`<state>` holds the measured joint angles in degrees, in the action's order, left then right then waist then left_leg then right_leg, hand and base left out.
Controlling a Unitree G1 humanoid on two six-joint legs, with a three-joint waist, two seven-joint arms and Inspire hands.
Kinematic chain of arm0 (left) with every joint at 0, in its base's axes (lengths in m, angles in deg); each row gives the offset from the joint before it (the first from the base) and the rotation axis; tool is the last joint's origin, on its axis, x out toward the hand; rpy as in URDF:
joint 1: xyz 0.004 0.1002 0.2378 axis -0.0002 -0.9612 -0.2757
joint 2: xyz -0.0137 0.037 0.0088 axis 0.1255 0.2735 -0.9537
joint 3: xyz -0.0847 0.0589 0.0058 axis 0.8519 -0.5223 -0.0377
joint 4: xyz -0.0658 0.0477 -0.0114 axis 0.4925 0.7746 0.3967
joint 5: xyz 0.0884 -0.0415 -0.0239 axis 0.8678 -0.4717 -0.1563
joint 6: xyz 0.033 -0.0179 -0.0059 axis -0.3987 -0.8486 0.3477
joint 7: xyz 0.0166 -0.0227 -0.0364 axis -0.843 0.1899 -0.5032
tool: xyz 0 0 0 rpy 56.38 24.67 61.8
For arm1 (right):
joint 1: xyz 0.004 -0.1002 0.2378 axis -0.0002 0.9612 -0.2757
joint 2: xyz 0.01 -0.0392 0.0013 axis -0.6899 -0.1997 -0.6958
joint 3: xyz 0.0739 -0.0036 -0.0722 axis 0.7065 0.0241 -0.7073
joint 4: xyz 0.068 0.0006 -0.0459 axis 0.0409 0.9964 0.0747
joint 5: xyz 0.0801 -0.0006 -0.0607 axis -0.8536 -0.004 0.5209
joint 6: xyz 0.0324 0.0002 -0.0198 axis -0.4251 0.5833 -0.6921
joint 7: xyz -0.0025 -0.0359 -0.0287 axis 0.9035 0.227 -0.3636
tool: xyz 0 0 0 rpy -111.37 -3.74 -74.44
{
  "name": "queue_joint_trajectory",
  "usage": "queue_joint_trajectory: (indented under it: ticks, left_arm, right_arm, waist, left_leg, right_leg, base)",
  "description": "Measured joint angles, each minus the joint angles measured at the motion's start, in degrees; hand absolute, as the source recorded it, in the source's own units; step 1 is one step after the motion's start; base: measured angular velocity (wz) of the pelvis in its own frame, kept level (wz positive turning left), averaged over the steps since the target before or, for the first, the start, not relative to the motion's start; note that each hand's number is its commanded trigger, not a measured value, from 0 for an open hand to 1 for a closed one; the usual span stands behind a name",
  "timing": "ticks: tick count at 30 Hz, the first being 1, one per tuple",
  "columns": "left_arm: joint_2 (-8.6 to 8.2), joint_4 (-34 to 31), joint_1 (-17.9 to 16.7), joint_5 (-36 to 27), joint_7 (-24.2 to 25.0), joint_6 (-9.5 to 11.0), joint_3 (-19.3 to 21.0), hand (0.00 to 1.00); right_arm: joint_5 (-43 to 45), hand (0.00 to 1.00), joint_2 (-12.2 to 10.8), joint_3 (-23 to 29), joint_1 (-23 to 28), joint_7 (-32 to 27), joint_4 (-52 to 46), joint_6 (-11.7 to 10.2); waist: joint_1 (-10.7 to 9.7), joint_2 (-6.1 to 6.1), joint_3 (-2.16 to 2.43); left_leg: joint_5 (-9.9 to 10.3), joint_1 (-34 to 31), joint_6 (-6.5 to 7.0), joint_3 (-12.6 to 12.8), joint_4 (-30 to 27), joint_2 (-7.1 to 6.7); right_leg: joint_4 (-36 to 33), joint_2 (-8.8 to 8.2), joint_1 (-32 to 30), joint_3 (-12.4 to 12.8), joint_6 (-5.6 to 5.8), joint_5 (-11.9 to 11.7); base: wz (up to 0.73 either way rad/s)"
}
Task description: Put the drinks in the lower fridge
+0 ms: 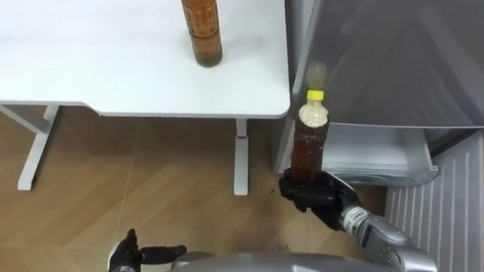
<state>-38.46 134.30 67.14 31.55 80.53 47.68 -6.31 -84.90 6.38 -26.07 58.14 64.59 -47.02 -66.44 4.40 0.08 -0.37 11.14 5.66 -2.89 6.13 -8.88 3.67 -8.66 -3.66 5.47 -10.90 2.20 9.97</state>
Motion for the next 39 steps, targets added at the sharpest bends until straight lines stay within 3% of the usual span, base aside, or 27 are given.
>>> queue_joint_trajectory:
  ticks: [5,12,29,39]
  left_arm:
    - [-0.04,0.03,0.0,0.01,-0.56,0.01,-0.35,0.0]
    - [-0.69,0.05,-0.17,0.05,-1.48,0.09,-0.46,0.0]
    - [-0.4,1.44,-0.15,-0.07,-1.78,0.13,-1.74,0.0]
    - [-0.23,1.43,-0.75,-0.02,-2.04,0.75,-2.29,0.0]
  right_arm:
    - [-2.61,1.0,-0.47,-0.01,0.0,-1.39,2.17,-0.52]
    - [-12.17,1.0,-0.88,0.5,0.18,-9.16,6.0,-0.52]
    - [-34.2,1.0,-1.19,1.73,-0.59,-17.43,6.0,-0.82]
    - [-53.83,1.0,-1.38,2.41,-0.56,-19.72,5.58,-5.28]
  waist:
    - [-0.37,0.3,-0.01]
    - [-1.1,1.1,0.04]
    - [-1.46,0.92,-0.01]
    - [-2.48,1.02,0.0]
  left_leg:
    - [0.0,-0.08,0.0,0.0,0.0,-0.01]
    - [0.0,-0.23,0.0,0.26,0.02,-0.02]
    - [0.0,-0.28,0.0,1.43,0.21,-0.07]
    - [0.0,-0.39,0.01,1.81,0.25,-0.04]
  right_leg:
    - [-0.02,0.0,-0.23,0.02,0.0,0.0]
    - [-0.09,0.05,-0.71,0.65,0.0,0.0]
    - [-0.09,0.07,-0.83,1.58,0.05,-0.02]
    - [-1.04,0.01,-1.48,1.45,0.06,-0.02]
  base:
    - [0.0]
    - [-0.04]
    - [-0.01]
    - [0.0]
